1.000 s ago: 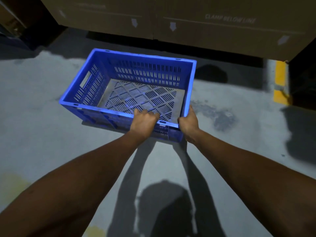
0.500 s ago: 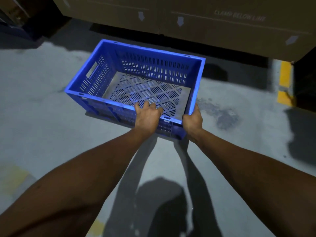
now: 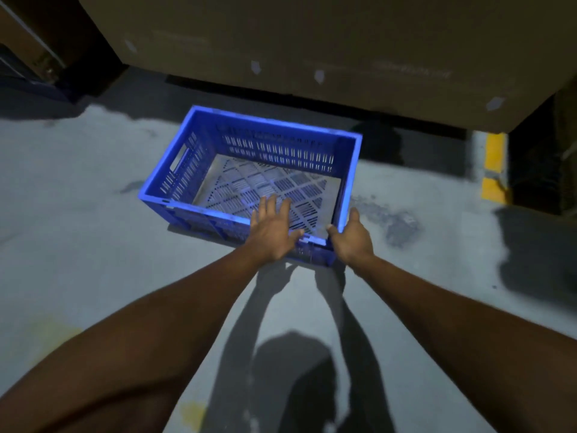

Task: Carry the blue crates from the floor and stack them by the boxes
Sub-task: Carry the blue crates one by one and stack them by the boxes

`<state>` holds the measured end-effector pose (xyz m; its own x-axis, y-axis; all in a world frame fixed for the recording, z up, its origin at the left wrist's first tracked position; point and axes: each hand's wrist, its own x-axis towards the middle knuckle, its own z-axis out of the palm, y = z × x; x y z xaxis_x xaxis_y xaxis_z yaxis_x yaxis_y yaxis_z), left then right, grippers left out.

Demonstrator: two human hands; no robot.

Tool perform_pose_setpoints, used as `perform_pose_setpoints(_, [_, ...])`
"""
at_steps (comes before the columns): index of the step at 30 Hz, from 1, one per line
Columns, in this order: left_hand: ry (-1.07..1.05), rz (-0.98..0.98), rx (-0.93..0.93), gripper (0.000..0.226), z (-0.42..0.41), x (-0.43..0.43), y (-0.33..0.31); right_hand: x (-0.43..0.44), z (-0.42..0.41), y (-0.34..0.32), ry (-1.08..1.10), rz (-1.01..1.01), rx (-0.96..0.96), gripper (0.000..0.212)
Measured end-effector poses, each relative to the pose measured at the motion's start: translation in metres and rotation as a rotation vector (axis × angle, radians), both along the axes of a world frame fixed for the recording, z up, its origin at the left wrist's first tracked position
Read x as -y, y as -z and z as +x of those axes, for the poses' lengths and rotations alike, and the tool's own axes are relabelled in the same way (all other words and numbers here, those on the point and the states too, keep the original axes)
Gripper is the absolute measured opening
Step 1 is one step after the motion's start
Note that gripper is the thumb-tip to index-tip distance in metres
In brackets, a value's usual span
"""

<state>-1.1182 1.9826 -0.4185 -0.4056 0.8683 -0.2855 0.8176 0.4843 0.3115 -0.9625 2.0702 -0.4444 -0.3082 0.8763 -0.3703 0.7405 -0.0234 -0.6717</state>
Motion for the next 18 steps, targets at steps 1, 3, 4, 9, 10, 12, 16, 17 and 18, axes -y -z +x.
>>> perform_pose_setpoints(1, [-0.023,0.049,0.024,0.078,0.000,0.002,-0.017,0.003,0.002,-0.019,-0.031,0.036,-0.021,0.074])
perform_pose_setpoints(3, [-0.045,0.132,0.068,0.077,0.000,0.007,-0.059,0.007,0.005,-0.064,-0.096,0.104,-0.064,0.076])
perform_pose_setpoints(4, [-0.050,0.173,0.088,0.076,0.000,0.009,-0.083,0.008,0.005,-0.090,-0.116,0.136,-0.078,0.075])
perform_pose_setpoints(9, [-0.152,0.381,0.207,0.070,0.011,0.022,-0.236,0.034,0.002,-0.258,-0.054,0.212,-0.210,0.072])
perform_pose_setpoints(10, [-0.182,0.422,0.236,0.070,0.016,0.028,-0.271,0.044,0.001,-0.296,-0.037,0.208,-0.253,0.072])
perform_pose_setpoints(12, [-0.221,0.497,0.286,0.067,0.029,0.043,-0.340,0.068,0.002,-0.370,-0.008,0.201,-0.327,0.070])
perform_pose_setpoints(16, [-0.285,0.656,0.347,0.061,0.049,0.086,-0.477,0.121,0.009,-0.515,0.049,0.175,-0.457,0.070])
perform_pose_setpoints(17, [-0.313,0.684,0.371,0.060,0.054,0.101,-0.510,0.137,0.014,-0.549,0.062,0.166,-0.494,0.071])
perform_pose_setpoints(18, [-0.331,0.719,0.393,0.058,0.059,0.116,-0.544,0.152,0.020,-0.581,0.077,0.164,-0.531,0.070])
